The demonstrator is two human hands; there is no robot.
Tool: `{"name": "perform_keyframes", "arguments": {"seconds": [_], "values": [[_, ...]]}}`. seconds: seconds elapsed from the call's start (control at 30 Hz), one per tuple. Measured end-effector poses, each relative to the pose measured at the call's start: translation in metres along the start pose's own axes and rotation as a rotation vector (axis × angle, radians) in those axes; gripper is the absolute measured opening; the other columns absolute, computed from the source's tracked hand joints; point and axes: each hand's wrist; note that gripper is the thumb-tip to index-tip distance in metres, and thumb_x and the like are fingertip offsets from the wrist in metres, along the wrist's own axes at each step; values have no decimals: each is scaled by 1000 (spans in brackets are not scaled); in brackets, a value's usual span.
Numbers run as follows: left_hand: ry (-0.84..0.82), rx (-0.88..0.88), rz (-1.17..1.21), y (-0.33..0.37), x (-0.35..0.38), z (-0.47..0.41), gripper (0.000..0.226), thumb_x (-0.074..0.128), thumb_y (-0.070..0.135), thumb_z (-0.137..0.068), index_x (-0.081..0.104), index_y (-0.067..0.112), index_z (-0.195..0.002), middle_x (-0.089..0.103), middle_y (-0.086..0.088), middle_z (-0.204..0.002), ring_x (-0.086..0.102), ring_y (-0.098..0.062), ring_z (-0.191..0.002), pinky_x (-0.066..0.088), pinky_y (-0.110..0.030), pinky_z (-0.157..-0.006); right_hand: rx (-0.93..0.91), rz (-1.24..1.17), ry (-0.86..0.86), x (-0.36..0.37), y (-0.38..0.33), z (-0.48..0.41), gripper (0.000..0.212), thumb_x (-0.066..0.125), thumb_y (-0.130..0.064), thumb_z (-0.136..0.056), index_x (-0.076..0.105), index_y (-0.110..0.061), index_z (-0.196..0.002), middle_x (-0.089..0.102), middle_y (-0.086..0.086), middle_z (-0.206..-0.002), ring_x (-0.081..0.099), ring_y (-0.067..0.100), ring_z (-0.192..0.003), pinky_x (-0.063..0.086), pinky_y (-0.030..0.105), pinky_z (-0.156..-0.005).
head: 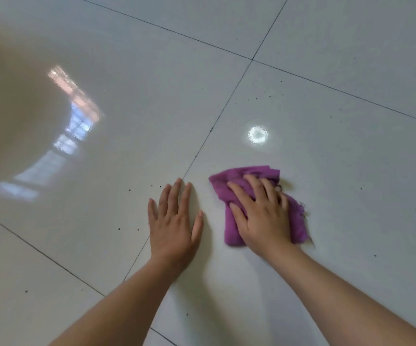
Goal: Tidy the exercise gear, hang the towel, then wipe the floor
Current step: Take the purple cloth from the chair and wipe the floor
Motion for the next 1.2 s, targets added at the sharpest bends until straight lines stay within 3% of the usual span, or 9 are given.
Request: {"name": "perform_keyframes", "arguments": {"seconds": [0.07,0.23,0.53,0.63,0.8,0.87,0.97,1.1,1.2], "values": [[-2,-1,38,1,-5,-5,67,14,52,-87,11,26,-149,7,5,-157,-2,-14,-143,-10,-39,-114,-30,-18,3,-2,14,10,42,38,-46,-86,55,-35,-123,52,1,-133,39,24,-119,38,45,-94],[63,39,111,17,-20,-62,68,17,51,-84,19,25,-147,14,3,-156,8,-18,-142,3,-44,-115,221,-51,59,-1,20,-16,42,39,-48,-85,55,-33,-121,49,3,-133,37,27,-121,36,49,-92],[47,35,52,34,1,-124,60,24,49,-94,7,29,-148,3,7,-157,-3,-13,-143,-8,-42,-116,336,-28,105,11,31,-119,45,40,-49,-89,48,-34,-130,38,3,-144,29,28,-131,24,49,-100],[42,28,52,34,0,-125,61,24,50,-93,7,30,-148,3,7,-157,-4,-12,-143,-9,-41,-115,380,-33,27,11,24,-156,45,39,-48,-93,41,-35,-136,28,1,-150,21,27,-136,18,49,-105],[29,23,58,34,-3,-126,64,16,52,-88,8,31,-148,2,8,-157,-6,-10,-143,-14,-38,-113,4,-23,-64,9,23,-160,46,33,-48,-89,45,-37,-133,38,2,-144,26,24,-129,25,48,-103],[29,18,61,34,-4,-126,64,16,50,-87,9,31,-148,4,8,-157,-5,-10,-142,-13,-38,-113,-45,-17,-46,7,38,-148,45,33,-48,-88,48,-37,-129,44,3,-139,29,23,-125,29,48,-101],[20,13,76,36,-5,-127,63,18,49,-87,10,31,-147,5,8,-157,-4,-11,-142,-12,-39,-114,56,-6,-9,4,47,-139,44,34,-47,-88,50,-36,-128,44,3,-138,31,24,-123,31,48,-99],[30,5,71,37,-5,-127,63,18,49,-87,12,31,-147,8,7,-157,-3,-11,-142,-10,-39,-114,270,-10,-8,9,26,-170,48,33,-50,-90,44,-34,-134,33,3,-147,26,27,-132,22,49,-103],[35,10,67,36,-5,-128,63,18,49,-87,13,30,-147,10,6,-157,-3,-11,-141,-9,-40,-114,274,-30,-79,14,6,-200,48,34,-49,-94,34,-35,-141,22,1,-153,16,25,-138,13,48,-105]]}}
Point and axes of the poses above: each hand's wrist, its own z-axis away from the middle knuckle, its own x-axis out of the palm, y = z × x
